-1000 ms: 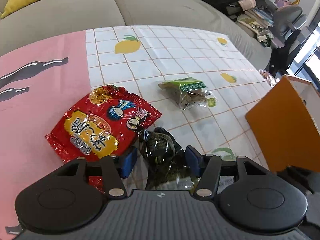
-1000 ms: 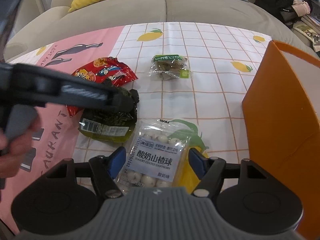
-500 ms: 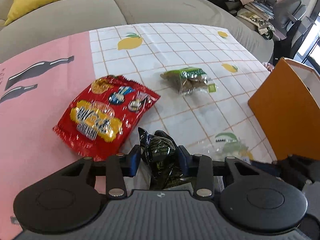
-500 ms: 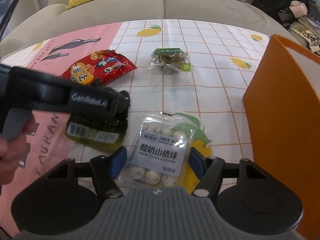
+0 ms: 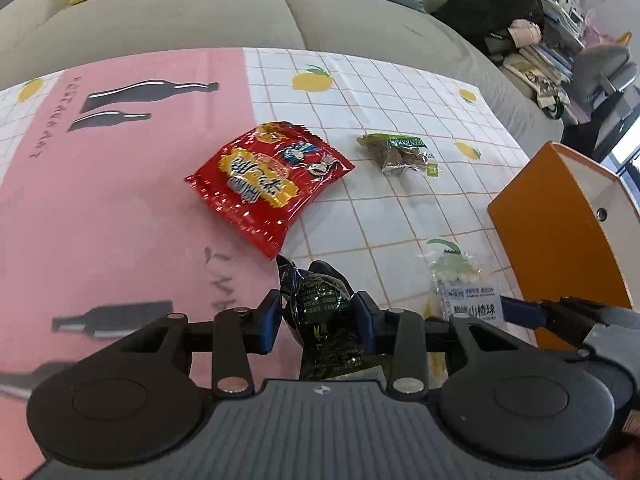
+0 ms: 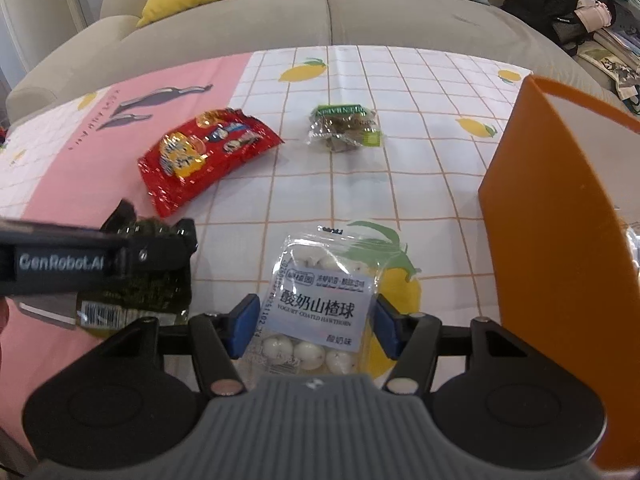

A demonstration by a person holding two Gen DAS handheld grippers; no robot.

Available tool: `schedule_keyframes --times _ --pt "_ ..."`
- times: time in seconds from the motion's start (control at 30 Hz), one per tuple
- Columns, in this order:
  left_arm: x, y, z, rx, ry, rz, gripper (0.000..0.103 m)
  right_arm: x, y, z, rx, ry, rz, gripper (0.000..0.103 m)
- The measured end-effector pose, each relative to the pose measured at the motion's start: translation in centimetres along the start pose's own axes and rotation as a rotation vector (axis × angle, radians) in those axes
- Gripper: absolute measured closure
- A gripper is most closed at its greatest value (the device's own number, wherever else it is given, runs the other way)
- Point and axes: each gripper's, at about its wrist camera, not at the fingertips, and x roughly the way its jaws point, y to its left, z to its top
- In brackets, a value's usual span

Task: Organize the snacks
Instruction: 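Lift both held packets and carry them over the orange box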

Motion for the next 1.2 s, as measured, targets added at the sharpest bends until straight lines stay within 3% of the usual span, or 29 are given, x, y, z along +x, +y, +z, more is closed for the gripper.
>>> schedule_keyframes --times 0.4,0.77,1.2 --pt "-5.6 -2.3 -1.3 0.022 -0.067 -0.02 0.059 -6.8 0.7 -1.1 0.001 -0.081 0.037 0.044" --pt "-8.9 -7.2 -0.6 0.118 -0.123 -0.059 0.059 -12.8 -1.6 -0.7 -0.037 -0.16 0.05 0.045" --pt "-9.1 -13.6 2.8 0.258 -0.145 -0.122 0.059 -17.6 -9.2 2.2 -0.082 -0.194 -0.052 0.046"
